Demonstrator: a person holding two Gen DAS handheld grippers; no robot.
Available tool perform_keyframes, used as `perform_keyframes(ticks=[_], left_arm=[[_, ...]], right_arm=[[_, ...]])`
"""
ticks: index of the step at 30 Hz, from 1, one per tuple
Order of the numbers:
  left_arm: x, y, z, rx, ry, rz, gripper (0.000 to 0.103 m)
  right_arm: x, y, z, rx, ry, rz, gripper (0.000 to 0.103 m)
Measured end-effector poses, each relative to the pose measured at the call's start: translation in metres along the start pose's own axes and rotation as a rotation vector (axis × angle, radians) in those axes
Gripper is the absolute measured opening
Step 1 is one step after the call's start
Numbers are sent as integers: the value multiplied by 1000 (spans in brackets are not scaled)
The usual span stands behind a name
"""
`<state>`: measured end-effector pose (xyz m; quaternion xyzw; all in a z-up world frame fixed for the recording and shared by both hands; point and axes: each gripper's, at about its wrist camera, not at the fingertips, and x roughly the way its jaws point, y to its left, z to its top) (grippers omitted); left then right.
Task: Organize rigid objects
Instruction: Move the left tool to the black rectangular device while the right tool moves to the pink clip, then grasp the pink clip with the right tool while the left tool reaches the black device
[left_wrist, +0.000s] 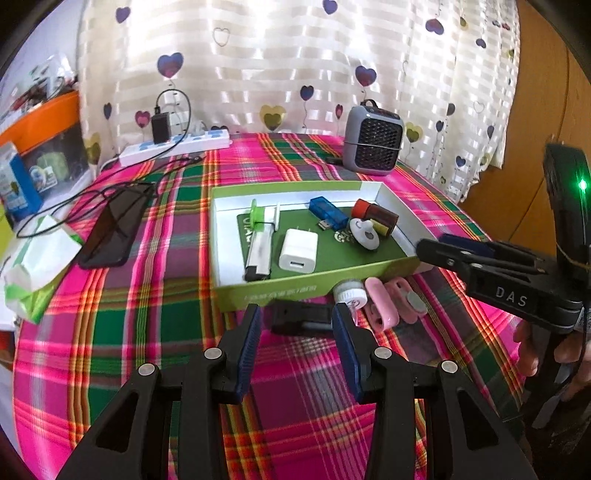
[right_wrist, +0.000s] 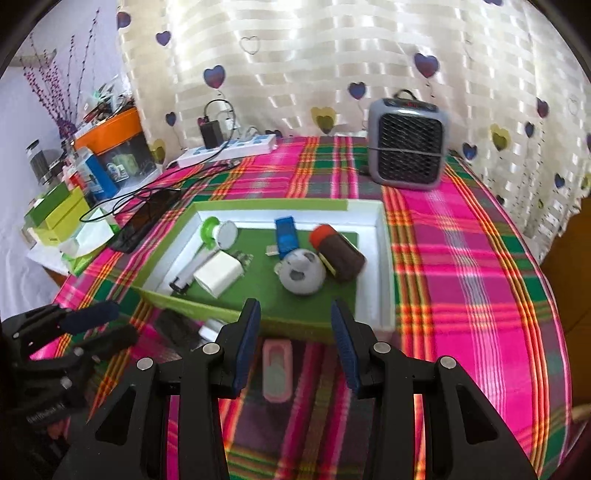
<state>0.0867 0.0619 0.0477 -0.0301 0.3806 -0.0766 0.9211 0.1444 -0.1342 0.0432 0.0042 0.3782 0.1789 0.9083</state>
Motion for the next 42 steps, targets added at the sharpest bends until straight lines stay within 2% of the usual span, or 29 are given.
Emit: perform_keyframes(ticks=[5,16,24,31,37,42], left_arm=[[-2,9,-8,-24,-1,-3,39],[10,26,-22,-67,46,-34,39],[22,20,-13,-44,73,-104,39],[34,19,-1,-31,82,-120,39],[45,19,3,-35,102,-146,39],[47,12,3,-3,106,-165,39]], right_arm=[[-6,-7,-13,-2,-5,-58,41],[4,3,-29,-1,42,-7,41],[17,9,-33,-24,91,-24,41],[29,11,-33,-43,132,-43,41],[32,14,-32,-73,136,-82,41],[32,10,-31,-52,136,-61,41]])
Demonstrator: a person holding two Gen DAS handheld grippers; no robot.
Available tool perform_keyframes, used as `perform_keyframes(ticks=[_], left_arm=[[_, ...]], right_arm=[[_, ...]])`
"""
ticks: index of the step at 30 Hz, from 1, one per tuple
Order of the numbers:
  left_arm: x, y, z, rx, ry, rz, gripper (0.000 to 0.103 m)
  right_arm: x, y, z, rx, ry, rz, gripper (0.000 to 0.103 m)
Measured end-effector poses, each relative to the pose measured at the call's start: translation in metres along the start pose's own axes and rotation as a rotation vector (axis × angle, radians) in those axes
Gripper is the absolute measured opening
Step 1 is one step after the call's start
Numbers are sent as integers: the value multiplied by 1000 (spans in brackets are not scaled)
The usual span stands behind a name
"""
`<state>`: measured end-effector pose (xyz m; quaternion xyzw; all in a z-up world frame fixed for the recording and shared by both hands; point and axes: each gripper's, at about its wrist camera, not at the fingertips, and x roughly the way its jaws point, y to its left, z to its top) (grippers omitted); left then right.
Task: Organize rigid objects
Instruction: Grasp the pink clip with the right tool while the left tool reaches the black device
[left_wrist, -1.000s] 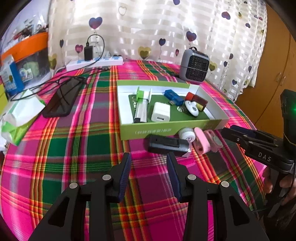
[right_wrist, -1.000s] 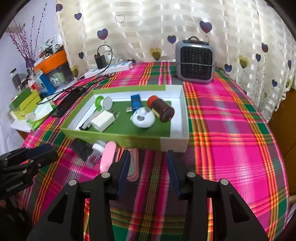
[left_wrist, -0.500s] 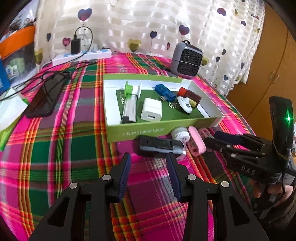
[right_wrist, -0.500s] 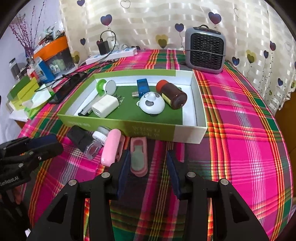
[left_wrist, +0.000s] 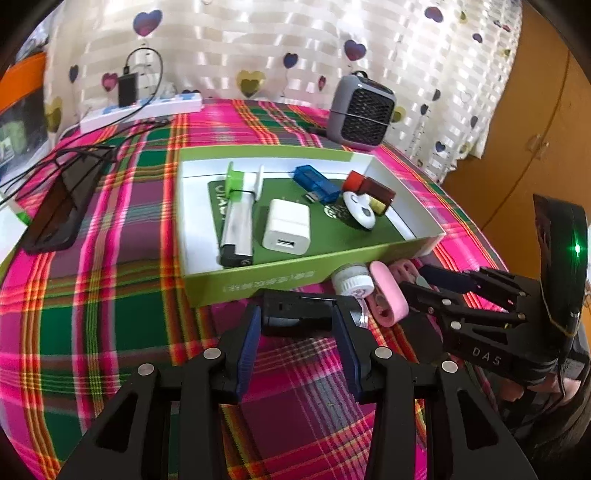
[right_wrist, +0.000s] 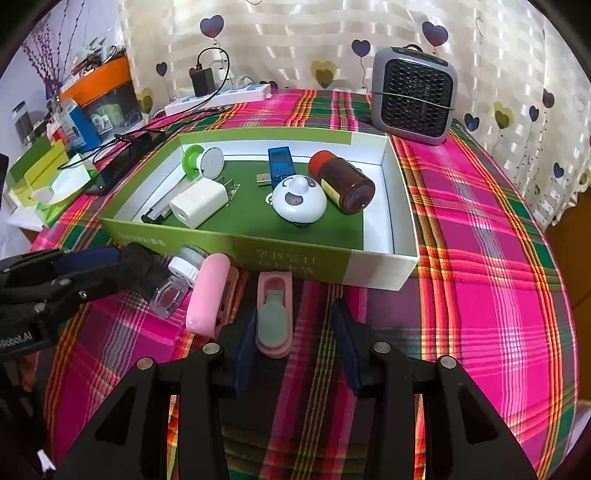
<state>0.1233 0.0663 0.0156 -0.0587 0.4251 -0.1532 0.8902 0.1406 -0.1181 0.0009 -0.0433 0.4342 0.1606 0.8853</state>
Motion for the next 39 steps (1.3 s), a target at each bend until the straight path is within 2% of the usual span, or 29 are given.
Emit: perform_keyframes(ticks=[5,12,23,26,30,39], left_arm=[[-2,-5,-6,2,8,-25,39],[-11,-22,-19,33,10,-70,39],[-19,-43,-33,88,30,-130,39],[-24,-41,-32,105,9,-110,39],[-26,-35,-25,128,-11,-47,39],[-7,-33,-11,165,27,-58,39]], right_arm=[[0,-1,0,5,-3,10,40],[-1,-2,-1,4,-7,3,28],[-2,-4,-3,8,-9,12,19],[-3,-5,-4,12,-11,8,19],[-3,-6,-5,13,-12,4,19],[-5,-8,-6,9,-6,-7,19]])
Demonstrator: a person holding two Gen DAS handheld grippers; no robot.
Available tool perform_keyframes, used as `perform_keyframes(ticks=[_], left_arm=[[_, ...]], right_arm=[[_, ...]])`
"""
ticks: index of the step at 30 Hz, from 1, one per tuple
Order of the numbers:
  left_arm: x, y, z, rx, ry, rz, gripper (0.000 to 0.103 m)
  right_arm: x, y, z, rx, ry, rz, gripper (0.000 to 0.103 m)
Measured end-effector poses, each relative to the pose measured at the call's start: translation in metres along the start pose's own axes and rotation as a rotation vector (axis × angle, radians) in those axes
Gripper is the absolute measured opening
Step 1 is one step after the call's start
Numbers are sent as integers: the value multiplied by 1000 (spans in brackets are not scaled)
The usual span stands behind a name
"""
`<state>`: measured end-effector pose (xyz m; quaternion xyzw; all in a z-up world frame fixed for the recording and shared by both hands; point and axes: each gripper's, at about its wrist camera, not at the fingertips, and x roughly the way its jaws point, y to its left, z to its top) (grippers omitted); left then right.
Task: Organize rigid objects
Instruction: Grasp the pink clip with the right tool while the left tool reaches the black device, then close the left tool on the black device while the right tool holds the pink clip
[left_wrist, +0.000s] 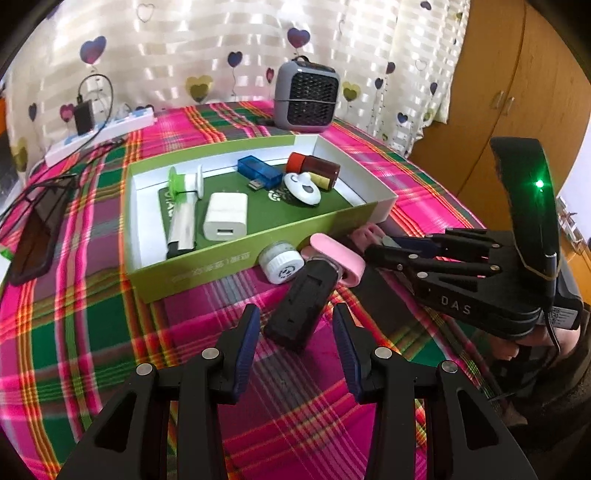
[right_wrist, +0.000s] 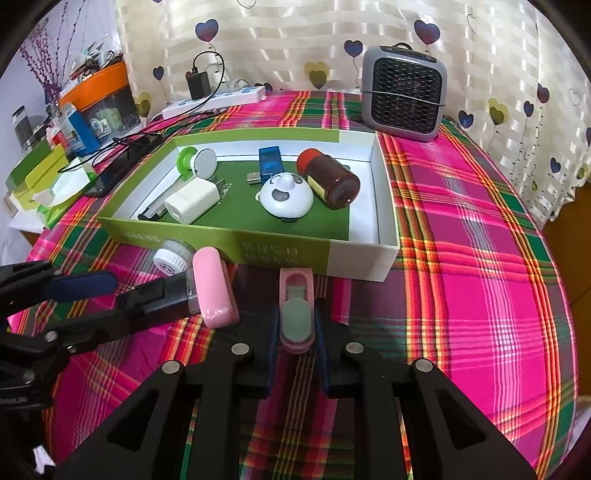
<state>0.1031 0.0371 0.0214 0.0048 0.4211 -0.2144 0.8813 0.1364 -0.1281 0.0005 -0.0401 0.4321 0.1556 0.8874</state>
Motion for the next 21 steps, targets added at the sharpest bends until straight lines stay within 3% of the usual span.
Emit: perform_keyframes(ticks=[3,21], left_arm=[[4,-3,4,16,2,-32,39],[28,-11,11,33,54,25,39]], right_arm=[[-1,-3,-1,1,2,-5,19],[-5,-11,-5,7,-3,11,19]])
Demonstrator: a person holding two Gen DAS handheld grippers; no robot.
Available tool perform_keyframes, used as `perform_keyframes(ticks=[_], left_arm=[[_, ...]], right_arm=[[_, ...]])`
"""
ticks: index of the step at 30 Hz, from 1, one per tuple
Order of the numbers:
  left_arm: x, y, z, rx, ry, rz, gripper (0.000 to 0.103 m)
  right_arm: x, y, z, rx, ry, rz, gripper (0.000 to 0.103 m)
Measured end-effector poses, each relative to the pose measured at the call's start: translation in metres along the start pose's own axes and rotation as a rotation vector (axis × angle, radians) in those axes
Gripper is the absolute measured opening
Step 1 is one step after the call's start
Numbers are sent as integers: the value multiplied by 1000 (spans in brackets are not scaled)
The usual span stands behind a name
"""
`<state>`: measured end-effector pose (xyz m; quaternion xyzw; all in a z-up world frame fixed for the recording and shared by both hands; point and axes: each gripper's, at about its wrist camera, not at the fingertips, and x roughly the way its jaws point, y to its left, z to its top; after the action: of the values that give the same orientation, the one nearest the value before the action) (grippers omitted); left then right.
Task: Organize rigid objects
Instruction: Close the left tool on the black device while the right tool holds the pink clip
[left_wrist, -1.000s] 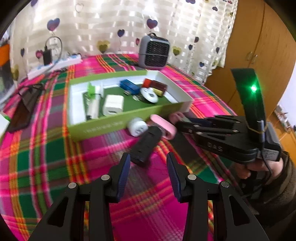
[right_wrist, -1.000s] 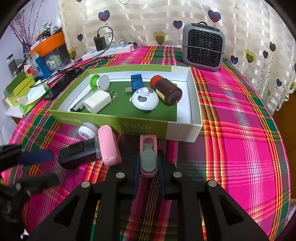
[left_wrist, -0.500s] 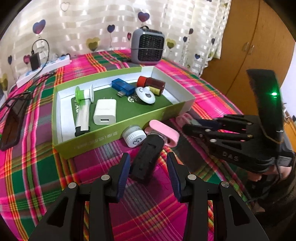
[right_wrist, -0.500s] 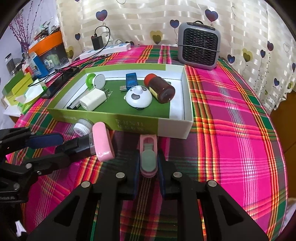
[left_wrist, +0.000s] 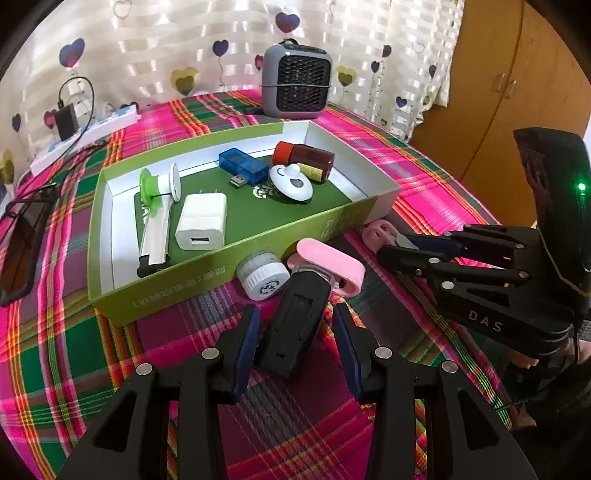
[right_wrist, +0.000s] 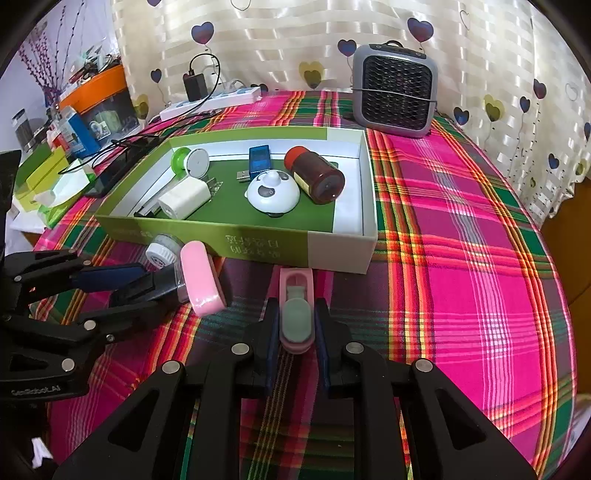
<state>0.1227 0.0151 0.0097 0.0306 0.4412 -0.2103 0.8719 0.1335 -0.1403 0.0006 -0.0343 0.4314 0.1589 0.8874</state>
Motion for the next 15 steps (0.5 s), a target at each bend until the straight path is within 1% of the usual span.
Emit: perform_keyframes(ticks=[7,15], left_arm=[[5,-3,2,5,9,30,39],[7,-9,1,23,11,83,39]], right_arm=[[0,-1,-1,-2,-4,12,19],[0,-2,-1,-5,-8,18,19]])
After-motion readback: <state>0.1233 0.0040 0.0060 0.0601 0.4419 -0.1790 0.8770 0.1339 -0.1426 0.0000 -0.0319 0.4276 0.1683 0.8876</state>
